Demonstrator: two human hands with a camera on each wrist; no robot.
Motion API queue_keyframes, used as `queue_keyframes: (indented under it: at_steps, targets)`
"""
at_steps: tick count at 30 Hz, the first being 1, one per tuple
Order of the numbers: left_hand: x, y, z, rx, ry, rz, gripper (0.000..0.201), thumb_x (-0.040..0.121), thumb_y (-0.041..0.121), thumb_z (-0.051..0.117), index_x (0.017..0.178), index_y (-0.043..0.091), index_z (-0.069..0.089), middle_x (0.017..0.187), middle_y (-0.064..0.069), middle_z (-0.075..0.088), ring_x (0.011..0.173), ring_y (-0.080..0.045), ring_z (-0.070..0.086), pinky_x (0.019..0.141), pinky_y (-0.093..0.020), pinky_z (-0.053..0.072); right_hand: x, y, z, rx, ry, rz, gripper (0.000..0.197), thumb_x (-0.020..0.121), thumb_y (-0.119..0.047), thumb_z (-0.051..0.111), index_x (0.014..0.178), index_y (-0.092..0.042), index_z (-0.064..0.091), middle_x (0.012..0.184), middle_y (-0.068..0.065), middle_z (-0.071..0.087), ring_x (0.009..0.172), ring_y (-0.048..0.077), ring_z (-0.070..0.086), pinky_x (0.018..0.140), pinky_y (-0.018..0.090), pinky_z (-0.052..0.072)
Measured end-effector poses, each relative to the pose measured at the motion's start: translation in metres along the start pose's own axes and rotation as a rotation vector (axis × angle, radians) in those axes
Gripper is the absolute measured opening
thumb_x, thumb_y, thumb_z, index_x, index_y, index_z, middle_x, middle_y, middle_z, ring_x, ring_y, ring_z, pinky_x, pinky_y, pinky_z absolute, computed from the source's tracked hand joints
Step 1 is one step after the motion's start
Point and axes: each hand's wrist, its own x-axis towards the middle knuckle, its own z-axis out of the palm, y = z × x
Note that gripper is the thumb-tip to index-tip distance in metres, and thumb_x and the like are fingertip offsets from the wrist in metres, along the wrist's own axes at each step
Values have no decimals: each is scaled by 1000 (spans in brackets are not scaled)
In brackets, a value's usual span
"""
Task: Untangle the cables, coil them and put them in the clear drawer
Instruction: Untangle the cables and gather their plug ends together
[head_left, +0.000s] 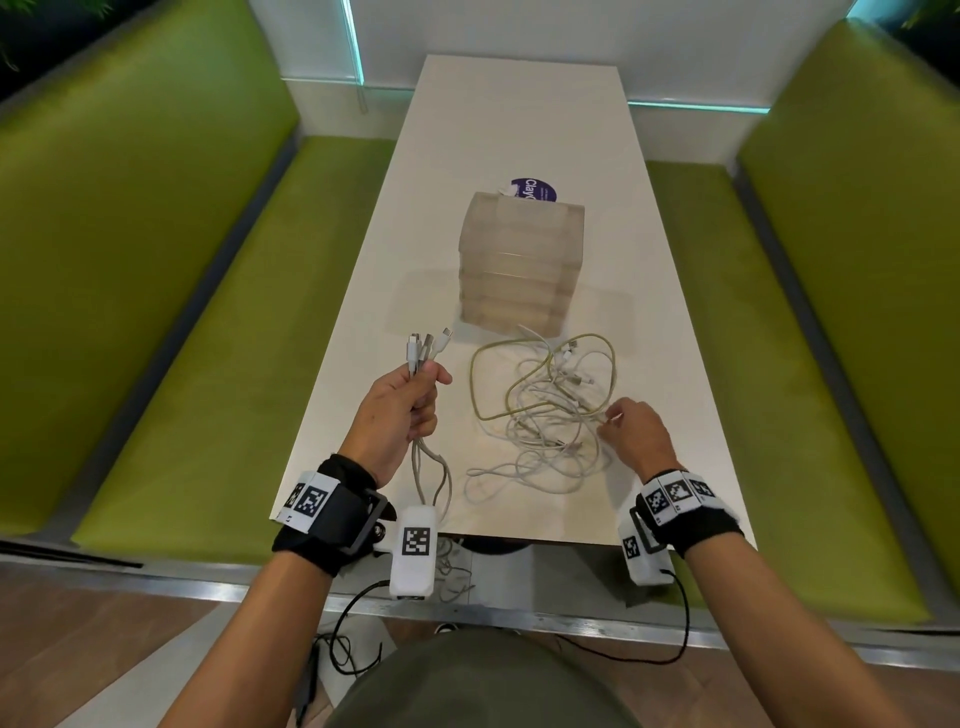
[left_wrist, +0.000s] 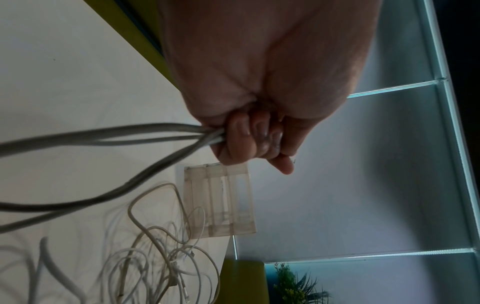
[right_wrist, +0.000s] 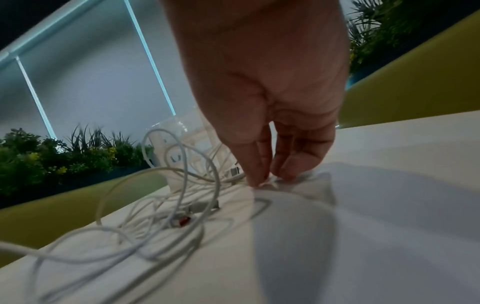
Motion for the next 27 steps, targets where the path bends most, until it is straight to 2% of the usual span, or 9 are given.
queue_keyframes:
  at_steps: [2,5,9,11,15,18,22,25,27]
  targets:
    - [-1,-1,1,10,2,-1,26,100,18,43,81,9,58,53,9,27,46,-7,20,43,-19,18,-3,0,1,24,24,-35,14,86,-13,62,98,-6,62,105,17,62,91,29,57,73,31,42]
    - [-1,-1,0,30,10,2,26,100,19,43,81,10,59,54,9,27,47,-8,19,44,-20,18,-11,-7,-10,223,159,-96,12,91,-8,56,101,-4,58,99,12,63,86,24,54,73,28,40]
    - [2,-2,2,63,18,10,26,100,19,43,81,11,59,53,9,27,47,-8,20,45,-20,19,-18,-30,-44,566,396,-210,10,93,-11,55,102,-10,57,93,4,63,85,24,61,67,28,50]
    - [4,-1,5,74,13,18,27,100,19,43,81,11,59,53,10,28,47,-8,21,44,-19,21,-17,-42,-62,706,435,-274,6,93,-12,55,99,-13,56,88,-1,63,83,23,63,71,35,55]
    - [5,0,10,78,-6,36,24,100,18,43,84,11,59,53,11,31,47,-7,23,45,-19,23,-22,-68,-89,875,457,-415,13,95,-7,49,95,-18,55,96,0,65,85,18,64,74,33,55]
    - [7,-1,11,65,-1,50,24,100,18,41,86,11,59,57,9,32,49,-7,25,47,-19,24,-34,-86,-100,921,415,-559,19,98,-4,44,95,-19,54,108,9,67,93,25,66,80,33,55]
    - [9,-4,12,57,6,64,26,101,19,41,86,12,62,65,4,37,54,-8,29,52,-21,25,-52,-108,-102,878,271,-716,19,97,-2,46,98,-17,57,102,13,68,89,20,63,77,33,53]
    - [12,-6,22,38,14,95,27,101,16,39,89,10,63,73,1,56,60,-8,45,58,-20,36,-65,-127,-89,796,53,-770,21,94,-2,50,98,-20,61,96,8,69,84,17,62,74,29,52]
    - [16,-7,31,18,39,116,27,101,15,38,94,9,63,82,-3,65,72,-10,59,68,-21,47,-73,-140,-76,698,-62,-781,18,93,-3,54,97,-18,64,95,5,69,84,18,63,73,29,54]
